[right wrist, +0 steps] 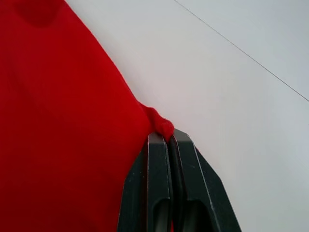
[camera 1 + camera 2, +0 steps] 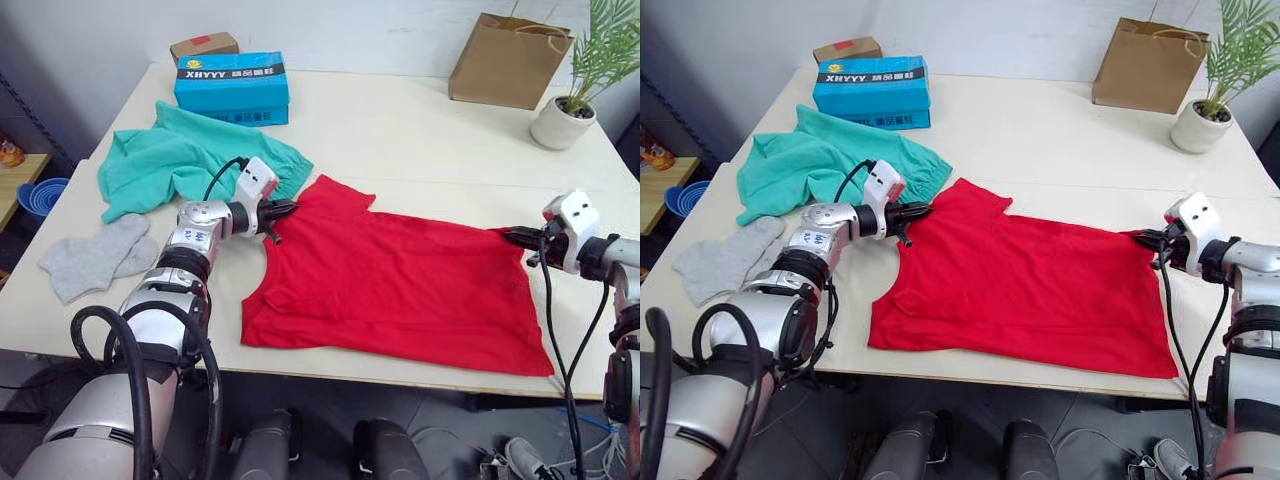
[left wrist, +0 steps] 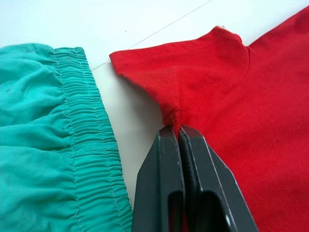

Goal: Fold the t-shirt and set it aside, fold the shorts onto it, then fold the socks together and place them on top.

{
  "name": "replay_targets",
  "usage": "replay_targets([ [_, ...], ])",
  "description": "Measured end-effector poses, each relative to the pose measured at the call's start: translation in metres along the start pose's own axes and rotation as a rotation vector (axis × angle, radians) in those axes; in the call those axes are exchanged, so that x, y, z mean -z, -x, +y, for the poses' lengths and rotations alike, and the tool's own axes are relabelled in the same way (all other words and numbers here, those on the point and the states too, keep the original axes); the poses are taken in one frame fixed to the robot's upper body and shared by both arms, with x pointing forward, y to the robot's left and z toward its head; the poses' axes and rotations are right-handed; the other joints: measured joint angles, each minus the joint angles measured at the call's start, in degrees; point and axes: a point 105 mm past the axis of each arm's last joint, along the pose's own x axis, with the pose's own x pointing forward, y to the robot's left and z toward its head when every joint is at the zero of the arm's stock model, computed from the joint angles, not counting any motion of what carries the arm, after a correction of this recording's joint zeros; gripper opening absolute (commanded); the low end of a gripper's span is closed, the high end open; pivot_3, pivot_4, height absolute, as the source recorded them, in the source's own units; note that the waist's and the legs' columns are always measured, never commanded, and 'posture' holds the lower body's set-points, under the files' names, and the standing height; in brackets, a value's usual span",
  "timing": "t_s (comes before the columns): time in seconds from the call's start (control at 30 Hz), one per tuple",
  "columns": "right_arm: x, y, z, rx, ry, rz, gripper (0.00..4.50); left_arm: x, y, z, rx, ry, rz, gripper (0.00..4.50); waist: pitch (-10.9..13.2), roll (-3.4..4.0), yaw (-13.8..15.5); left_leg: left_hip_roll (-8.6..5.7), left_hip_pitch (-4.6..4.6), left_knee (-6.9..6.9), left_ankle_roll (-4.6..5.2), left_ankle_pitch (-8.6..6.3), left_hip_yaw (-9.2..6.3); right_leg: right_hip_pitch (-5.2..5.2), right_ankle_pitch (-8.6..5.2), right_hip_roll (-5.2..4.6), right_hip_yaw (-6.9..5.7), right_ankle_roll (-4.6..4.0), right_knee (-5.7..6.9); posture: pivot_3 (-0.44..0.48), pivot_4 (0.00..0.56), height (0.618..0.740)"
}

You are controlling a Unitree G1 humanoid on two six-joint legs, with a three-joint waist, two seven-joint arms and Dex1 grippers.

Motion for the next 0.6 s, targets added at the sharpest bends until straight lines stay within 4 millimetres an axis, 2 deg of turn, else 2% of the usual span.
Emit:
replay_targets([
  [0.27, 0.007, 0.016, 0.004, 0.035, 0.033, -0.093, 0.00, -0.003, 0.003, 0.000, -0.013, -0.070, -0.049, 0.02, 0.0, 0.00, 0.0, 0.01, 0.00, 0.11, 0.01, 0.00, -0.02, 0.01, 0.00, -0.05, 0.00, 0.00, 0.08, 0.000, 0.150, 0.740],
  [0.4, 0.012, 0.024, 0.011, 0.017, 0.040, -0.121, 0.00, 0.004, 0.006, -0.002, -0.010, -0.089, -0.057, 0.02, 0.0, 0.00, 0.0, 0.02, 0.00, 0.19, 0.02, -0.02, -0.03, 0.02, 0.00, -0.07, 0.01, 0.00, 0.15, 0.000, 0.150, 0.740],
  [0.6, 0.033, 0.029, 0.032, -0.024, 0.027, -0.106, 0.00, 0.021, 0.014, -0.006, 0.013, -0.114, -0.043, 0.02, 0.0, 0.00, 0.0, 0.04, 0.01, 0.35, 0.06, -0.05, -0.03, 0.03, 0.00, -0.14, 0.04, 0.00, 0.20, 0.000, 0.150, 0.740],
])
